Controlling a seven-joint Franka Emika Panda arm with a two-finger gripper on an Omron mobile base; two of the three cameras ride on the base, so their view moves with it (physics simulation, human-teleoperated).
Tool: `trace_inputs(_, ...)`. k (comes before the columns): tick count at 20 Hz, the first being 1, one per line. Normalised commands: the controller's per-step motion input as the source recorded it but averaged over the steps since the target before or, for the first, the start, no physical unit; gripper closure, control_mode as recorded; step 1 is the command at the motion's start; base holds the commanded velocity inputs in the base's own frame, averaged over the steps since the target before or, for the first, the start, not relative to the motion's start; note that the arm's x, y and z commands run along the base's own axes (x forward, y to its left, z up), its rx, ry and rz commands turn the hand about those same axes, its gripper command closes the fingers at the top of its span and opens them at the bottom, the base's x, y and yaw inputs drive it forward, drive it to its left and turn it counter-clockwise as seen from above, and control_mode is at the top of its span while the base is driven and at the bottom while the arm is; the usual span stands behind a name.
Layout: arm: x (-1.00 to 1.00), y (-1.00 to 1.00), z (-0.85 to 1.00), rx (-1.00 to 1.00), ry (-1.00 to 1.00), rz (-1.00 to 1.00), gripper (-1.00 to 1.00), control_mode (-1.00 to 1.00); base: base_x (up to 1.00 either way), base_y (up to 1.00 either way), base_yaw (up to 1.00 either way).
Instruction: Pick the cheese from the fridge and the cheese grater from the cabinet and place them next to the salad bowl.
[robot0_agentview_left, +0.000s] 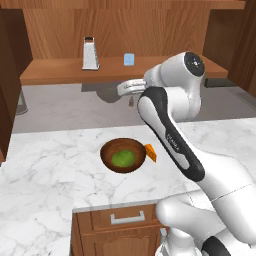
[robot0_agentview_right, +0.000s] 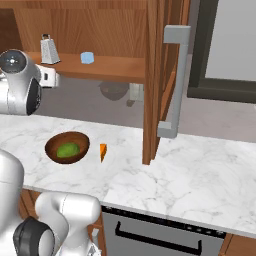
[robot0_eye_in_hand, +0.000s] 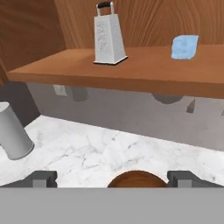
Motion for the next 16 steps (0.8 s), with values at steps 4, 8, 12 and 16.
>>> trace_inputs(4, 0.0, 0.09, 0.36, -0.05, -0.05, 0.11, -1.0, -1.0, 0.0, 0.0, 0.0)
trace_inputs(8, 0.0, 0.2, 0.38, -0.08, -0.04, 0.0, -1.0, -1.0, 0.0, 0.0, 0.0)
trace_inputs(12, 0.0, 0.22, 0.39, -0.08, -0.04, 0.0, -1.0, -1.0, 0.0, 0.0, 0.0)
trace_inputs(16, 0.03, 0.27, 0.17, -0.14, -0.07, -0.04, -1.0, -1.0, 0.0, 0.0, 0.0)
